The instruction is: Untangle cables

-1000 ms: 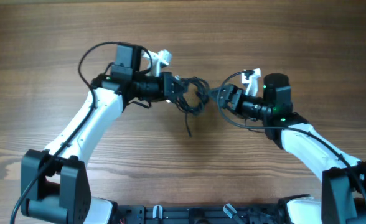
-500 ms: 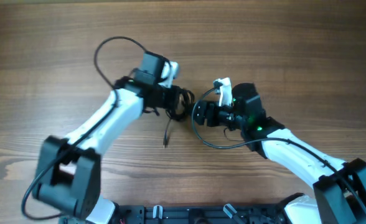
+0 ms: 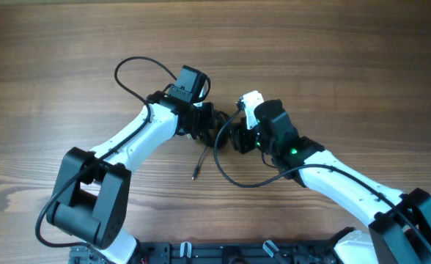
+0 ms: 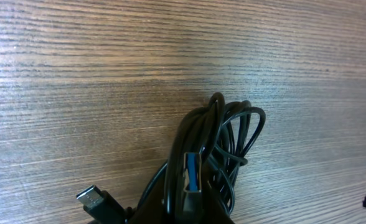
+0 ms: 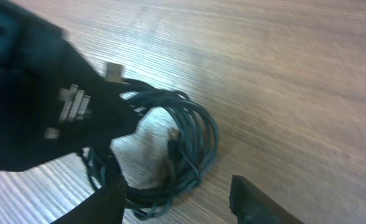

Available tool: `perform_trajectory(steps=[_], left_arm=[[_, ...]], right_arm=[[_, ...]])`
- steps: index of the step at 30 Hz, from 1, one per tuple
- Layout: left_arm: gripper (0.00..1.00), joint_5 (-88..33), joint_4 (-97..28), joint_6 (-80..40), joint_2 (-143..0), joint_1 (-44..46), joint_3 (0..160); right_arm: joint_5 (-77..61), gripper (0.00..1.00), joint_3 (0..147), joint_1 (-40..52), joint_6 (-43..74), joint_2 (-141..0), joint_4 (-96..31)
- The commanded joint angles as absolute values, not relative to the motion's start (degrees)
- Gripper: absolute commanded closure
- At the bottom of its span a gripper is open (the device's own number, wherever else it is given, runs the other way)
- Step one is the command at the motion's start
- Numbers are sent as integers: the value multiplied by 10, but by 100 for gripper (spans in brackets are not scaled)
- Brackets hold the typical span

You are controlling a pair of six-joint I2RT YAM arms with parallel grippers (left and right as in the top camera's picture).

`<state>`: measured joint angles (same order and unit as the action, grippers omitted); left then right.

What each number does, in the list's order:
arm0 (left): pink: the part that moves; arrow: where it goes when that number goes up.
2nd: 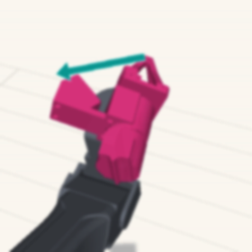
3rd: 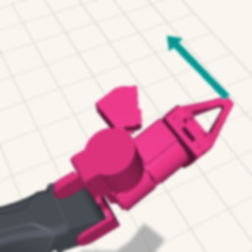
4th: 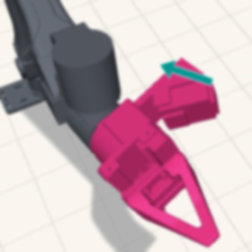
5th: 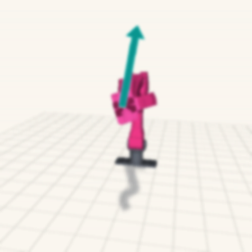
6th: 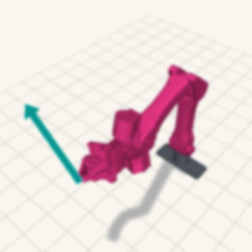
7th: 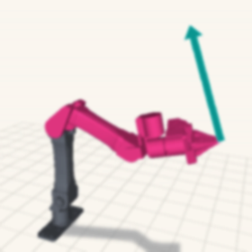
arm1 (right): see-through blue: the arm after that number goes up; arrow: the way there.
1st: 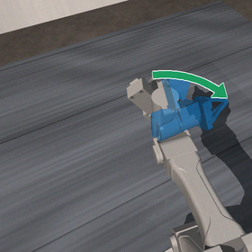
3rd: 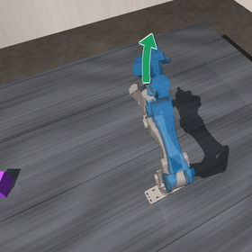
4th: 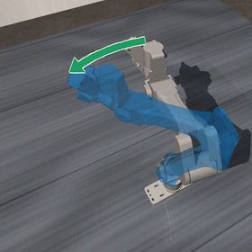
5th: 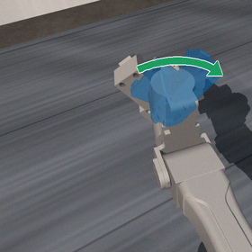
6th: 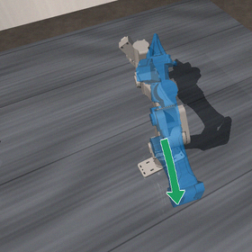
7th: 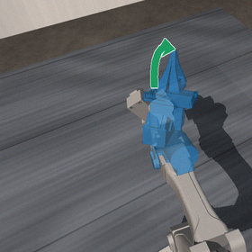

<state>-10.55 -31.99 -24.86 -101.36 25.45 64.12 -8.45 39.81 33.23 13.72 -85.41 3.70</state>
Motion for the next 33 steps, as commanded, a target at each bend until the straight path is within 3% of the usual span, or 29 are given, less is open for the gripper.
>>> perform_trajectory(steps=[1,2,21,23,24,25,30,33], left_arm=[[96,-148,-317,-279,-1018,252,645],[96,-160,-318,-274,-1018,252,645],[96,-161,-318,-273,-1019,256,645],[96,-161,-318,-273,-1020,259,645],[96,-161,-317,-273,-1020,261,645],[96,-161,-317,-273,-1020,262,645],[96,-151,-315,-273,-1020,259,645],[96,-118,-301,-275,-1020,259,645]], right_arm=[[-121,54,408,347,70,-888,55],[-121,66,408,360,36,-911,77],[-73,67,408,371,-13,-1057,140],[-72,75,409,371,0,-1077,141],[-72,85,409,371,4,-1079,141],[-62,95,409,371,19,-1079,141],[-63,96,421,334,115,-1013,74],[-244,96,421,272,140,-888,35]])
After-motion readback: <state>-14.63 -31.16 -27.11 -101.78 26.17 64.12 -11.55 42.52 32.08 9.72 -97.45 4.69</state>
